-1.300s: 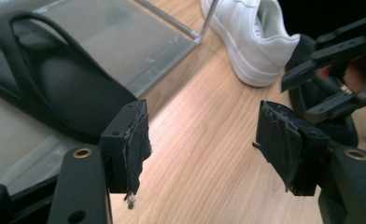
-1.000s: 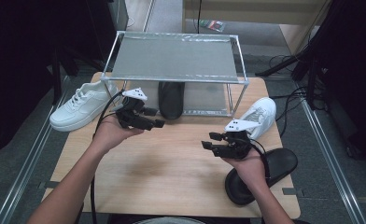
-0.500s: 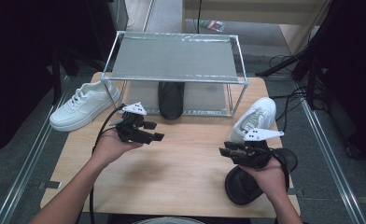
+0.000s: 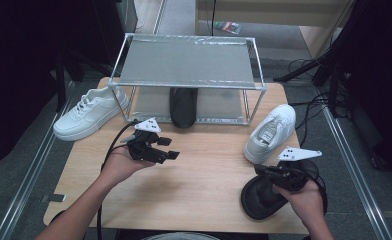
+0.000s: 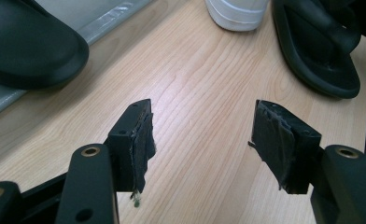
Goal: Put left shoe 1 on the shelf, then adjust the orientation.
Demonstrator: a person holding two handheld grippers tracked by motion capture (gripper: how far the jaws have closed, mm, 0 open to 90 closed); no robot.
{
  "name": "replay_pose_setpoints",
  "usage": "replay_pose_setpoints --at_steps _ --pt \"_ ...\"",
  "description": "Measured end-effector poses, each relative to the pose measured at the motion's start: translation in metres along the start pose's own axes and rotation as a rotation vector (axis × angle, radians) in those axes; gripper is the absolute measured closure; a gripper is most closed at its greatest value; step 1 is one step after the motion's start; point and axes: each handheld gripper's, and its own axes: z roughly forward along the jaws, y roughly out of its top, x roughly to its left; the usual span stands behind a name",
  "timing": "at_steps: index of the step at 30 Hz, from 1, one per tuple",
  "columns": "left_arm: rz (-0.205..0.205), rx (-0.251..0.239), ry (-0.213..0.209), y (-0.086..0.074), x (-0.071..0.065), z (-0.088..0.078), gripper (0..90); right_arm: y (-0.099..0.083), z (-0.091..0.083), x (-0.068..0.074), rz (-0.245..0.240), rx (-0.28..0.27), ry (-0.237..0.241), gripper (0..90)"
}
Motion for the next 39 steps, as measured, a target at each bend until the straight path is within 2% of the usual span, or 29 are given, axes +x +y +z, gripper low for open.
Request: replay_pose_setpoints --at_steps 3,7,9,14,18,25,27,39 --pt "0.007 -0.004 -0.001 0.0 -0.002 0.001 38.9 -0.001 -0.003 -0.001 0.0 -0.008 0.003 90.0" --pt "0.015 -0.006 -0.014 0.002 -0.003 0.003 38.9 -0.008 -0.005 -0.002 -0.052 0.042 -0.023 90.0" --pt "0.022 -0.005 -0.018 0.003 -0.003 0.006 38.9 -0.014 -0.01 -0.004 -0.067 0.046 -0.027 90.0" --pt "0.033 0.008 -0.032 0.005 -0.004 0.011 38.8 -0.033 -0.028 -0.013 -0.032 0.06 -0.055 90.0" --pt "0.038 0.012 -0.04 0.007 -0.004 0.017 39.0 -0.038 -0.033 -0.019 -0.014 0.058 -0.063 90.0" --pt "0.032 0.024 -0.045 0.007 -0.002 0.019 38.9 -0.044 -0.022 -0.016 -0.027 0.159 -0.062 90.0" --pt "0.029 0.022 -0.044 0.006 -0.002 0.018 38.9 -0.043 -0.02 -0.015 -0.032 0.162 -0.058 90.0" --pt "0.019 0.013 -0.027 0.005 0.002 0.015 38.9 -0.029 0.0 -0.009 0.024 0.164 -0.008 90.0"
